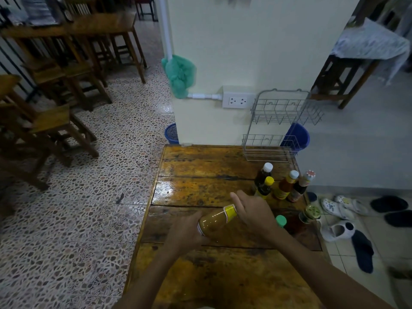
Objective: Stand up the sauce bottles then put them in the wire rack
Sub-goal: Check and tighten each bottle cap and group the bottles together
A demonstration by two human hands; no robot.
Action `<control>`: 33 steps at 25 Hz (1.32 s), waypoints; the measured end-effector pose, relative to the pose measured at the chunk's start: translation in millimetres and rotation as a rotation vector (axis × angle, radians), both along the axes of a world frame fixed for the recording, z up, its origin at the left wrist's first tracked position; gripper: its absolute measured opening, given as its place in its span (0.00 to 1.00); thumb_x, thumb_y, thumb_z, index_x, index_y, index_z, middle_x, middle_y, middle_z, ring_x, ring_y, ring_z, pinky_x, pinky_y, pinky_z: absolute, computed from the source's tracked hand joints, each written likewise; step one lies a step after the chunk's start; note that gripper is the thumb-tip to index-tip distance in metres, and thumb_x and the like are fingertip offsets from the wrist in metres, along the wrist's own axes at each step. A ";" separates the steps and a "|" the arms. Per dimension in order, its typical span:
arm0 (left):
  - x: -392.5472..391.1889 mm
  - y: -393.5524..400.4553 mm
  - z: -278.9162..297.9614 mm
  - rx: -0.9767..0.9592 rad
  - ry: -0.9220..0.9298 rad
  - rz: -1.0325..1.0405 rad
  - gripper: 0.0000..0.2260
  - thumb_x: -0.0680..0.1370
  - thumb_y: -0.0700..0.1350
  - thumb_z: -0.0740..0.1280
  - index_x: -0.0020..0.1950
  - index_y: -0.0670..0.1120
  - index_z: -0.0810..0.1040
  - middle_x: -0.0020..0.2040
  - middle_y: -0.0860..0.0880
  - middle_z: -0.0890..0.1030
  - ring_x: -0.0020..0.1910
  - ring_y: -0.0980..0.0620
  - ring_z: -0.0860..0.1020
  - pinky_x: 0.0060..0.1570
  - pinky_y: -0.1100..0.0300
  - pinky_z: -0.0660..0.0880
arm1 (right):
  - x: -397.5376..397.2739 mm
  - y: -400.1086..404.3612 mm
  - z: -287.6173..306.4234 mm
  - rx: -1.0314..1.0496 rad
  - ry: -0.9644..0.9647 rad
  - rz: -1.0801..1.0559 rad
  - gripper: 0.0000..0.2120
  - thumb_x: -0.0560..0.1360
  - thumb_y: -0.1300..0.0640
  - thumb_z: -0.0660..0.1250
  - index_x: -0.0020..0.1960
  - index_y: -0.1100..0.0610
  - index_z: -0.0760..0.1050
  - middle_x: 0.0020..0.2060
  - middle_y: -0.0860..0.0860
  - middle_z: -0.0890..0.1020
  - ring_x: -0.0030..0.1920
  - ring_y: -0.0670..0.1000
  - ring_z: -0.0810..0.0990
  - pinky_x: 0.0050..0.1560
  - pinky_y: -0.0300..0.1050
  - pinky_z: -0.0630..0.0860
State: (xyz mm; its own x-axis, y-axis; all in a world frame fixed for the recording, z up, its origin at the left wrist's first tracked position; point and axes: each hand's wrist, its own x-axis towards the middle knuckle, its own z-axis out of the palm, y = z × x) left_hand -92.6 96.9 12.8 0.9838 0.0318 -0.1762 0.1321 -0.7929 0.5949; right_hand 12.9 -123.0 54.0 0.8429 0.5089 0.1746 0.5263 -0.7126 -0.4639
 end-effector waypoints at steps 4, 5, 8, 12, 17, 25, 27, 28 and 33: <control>6.3 11.3 3.7 -0.493 0.228 -0.148 0.22 0.66 0.53 0.81 0.58 0.57 0.82 0.51 0.54 0.87 0.48 0.54 0.86 0.46 0.52 0.84 | 6.9 2.9 24.1 0.021 -0.271 0.245 0.19 0.84 0.43 0.54 0.39 0.51 0.69 0.30 0.46 0.72 0.29 0.46 0.69 0.27 0.45 0.63; 5.9 11.6 3.6 -0.533 0.265 -0.174 0.21 0.68 0.51 0.81 0.59 0.56 0.82 0.52 0.53 0.87 0.48 0.54 0.86 0.44 0.55 0.83 | 9.9 4.4 27.6 0.030 -0.306 0.261 0.20 0.84 0.44 0.54 0.38 0.52 0.70 0.29 0.47 0.73 0.28 0.47 0.69 0.26 0.46 0.63; 2.7 7.1 1.8 -0.578 0.268 -0.147 0.20 0.69 0.51 0.81 0.59 0.56 0.82 0.52 0.51 0.87 0.47 0.53 0.86 0.42 0.58 0.82 | 15.8 9.2 34.3 0.025 -0.231 0.194 0.21 0.85 0.46 0.52 0.34 0.50 0.65 0.25 0.49 0.72 0.24 0.50 0.69 0.25 0.51 0.65; -1.8 -1.9 2.8 -0.420 0.176 -0.019 0.26 0.66 0.55 0.81 0.62 0.56 0.80 0.50 0.55 0.86 0.46 0.56 0.85 0.48 0.50 0.85 | 16.4 8.2 20.1 -0.045 -0.068 0.073 0.24 0.85 0.48 0.52 0.30 0.47 0.60 0.24 0.48 0.72 0.24 0.51 0.70 0.27 0.49 0.65; -11.3 -13.3 3.4 0.203 0.027 0.043 0.24 0.67 0.58 0.75 0.61 0.56 0.75 0.50 0.55 0.84 0.46 0.50 0.83 0.43 0.55 0.79 | 13.7 2.6 -13.5 -0.335 0.170 0.006 0.20 0.86 0.49 0.49 0.50 0.58 0.76 0.40 0.56 0.81 0.40 0.57 0.80 0.39 0.49 0.69; -36.9 -20.1 -34.7 0.346 -0.054 0.169 0.25 0.72 0.56 0.73 0.67 0.52 0.74 0.55 0.53 0.84 0.50 0.49 0.84 0.46 0.55 0.79 | 10.5 31.3 -15.5 -0.576 0.282 0.158 0.11 0.82 0.57 0.59 0.62 0.60 0.71 0.47 0.58 0.81 0.44 0.59 0.82 0.34 0.49 0.73; -29.8 -10.1 -38.3 0.274 -0.146 0.258 0.23 0.69 0.56 0.77 0.60 0.48 0.79 0.46 0.50 0.87 0.40 0.47 0.85 0.37 0.54 0.79 | 8.3 62.4 3.4 -0.456 0.155 0.161 0.15 0.83 0.47 0.58 0.57 0.58 0.75 0.37 0.52 0.78 0.34 0.54 0.78 0.26 0.44 0.66; -24.4 -4.6 -37.7 0.261 -0.180 0.317 0.24 0.67 0.57 0.80 0.57 0.47 0.80 0.41 0.49 0.86 0.36 0.46 0.85 0.33 0.54 0.77 | 5.6 82.4 13.2 -0.365 0.152 0.117 0.20 0.81 0.40 0.59 0.52 0.57 0.77 0.35 0.50 0.77 0.33 0.51 0.77 0.26 0.42 0.68; 15.3 44.1 -40.3 -0.157 -0.015 0.558 0.25 0.69 0.56 0.81 0.59 0.45 0.80 0.44 0.49 0.87 0.42 0.47 0.85 0.34 0.57 0.76 | -4.9 166.9 29.6 -0.182 0.078 0.163 0.27 0.75 0.34 0.63 0.58 0.57 0.75 0.43 0.55 0.83 0.41 0.57 0.80 0.36 0.48 0.74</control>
State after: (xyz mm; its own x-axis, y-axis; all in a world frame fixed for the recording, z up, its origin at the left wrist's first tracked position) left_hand -77.3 141.0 -27.4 0.8280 0.5210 -0.2073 0.4957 -0.5075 0.7048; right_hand 8.0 43.9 83.6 0.7545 0.6563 0.0051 0.6086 -0.6966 -0.3799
